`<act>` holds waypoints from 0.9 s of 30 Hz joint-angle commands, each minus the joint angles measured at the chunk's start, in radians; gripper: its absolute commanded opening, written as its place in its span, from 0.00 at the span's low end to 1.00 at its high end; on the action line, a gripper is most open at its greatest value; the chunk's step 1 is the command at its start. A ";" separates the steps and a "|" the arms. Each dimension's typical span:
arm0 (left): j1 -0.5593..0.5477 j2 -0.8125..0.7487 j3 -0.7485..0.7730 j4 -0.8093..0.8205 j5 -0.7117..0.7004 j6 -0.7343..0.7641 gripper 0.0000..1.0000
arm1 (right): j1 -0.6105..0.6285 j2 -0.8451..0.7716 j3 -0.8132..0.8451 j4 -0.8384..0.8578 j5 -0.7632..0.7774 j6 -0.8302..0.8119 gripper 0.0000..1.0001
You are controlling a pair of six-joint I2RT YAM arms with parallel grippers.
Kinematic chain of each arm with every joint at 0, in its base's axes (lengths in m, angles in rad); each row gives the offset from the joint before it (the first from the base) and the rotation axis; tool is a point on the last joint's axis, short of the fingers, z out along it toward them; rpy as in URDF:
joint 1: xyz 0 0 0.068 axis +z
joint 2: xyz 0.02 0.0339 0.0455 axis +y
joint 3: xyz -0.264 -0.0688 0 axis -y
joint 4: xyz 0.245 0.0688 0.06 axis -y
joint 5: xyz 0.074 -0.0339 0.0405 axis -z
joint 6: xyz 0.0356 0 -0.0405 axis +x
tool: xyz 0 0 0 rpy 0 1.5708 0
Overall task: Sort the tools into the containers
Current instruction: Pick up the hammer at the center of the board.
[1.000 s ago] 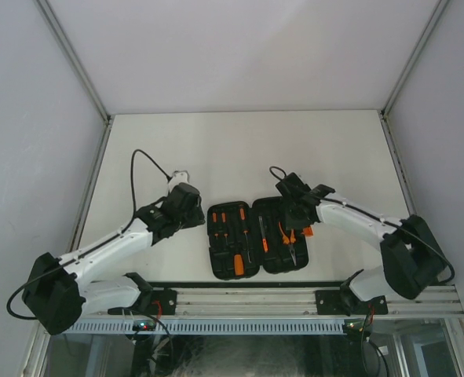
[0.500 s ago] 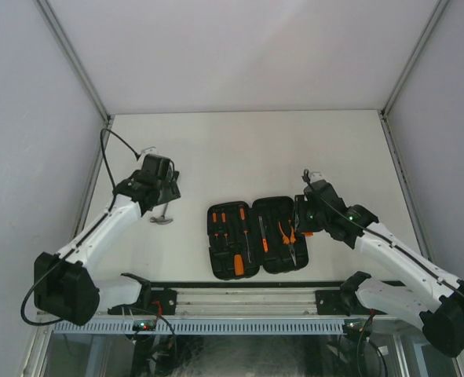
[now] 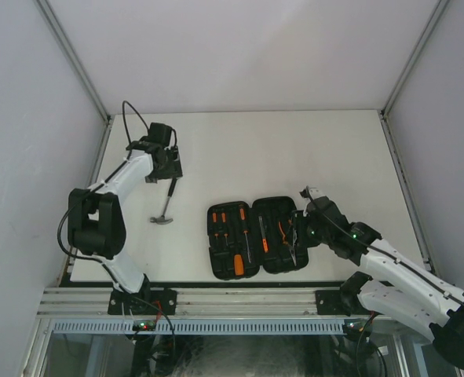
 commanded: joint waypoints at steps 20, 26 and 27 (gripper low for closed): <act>0.045 0.287 0.138 -0.034 0.114 0.085 0.58 | 0.020 0.015 0.001 0.077 -0.022 0.008 0.40; 0.051 0.327 0.198 -0.087 0.108 0.089 0.53 | 0.022 0.009 0.002 0.078 -0.026 0.016 0.40; 0.051 0.334 0.209 -0.099 0.110 0.091 0.51 | 0.021 0.010 0.002 0.080 -0.026 0.017 0.40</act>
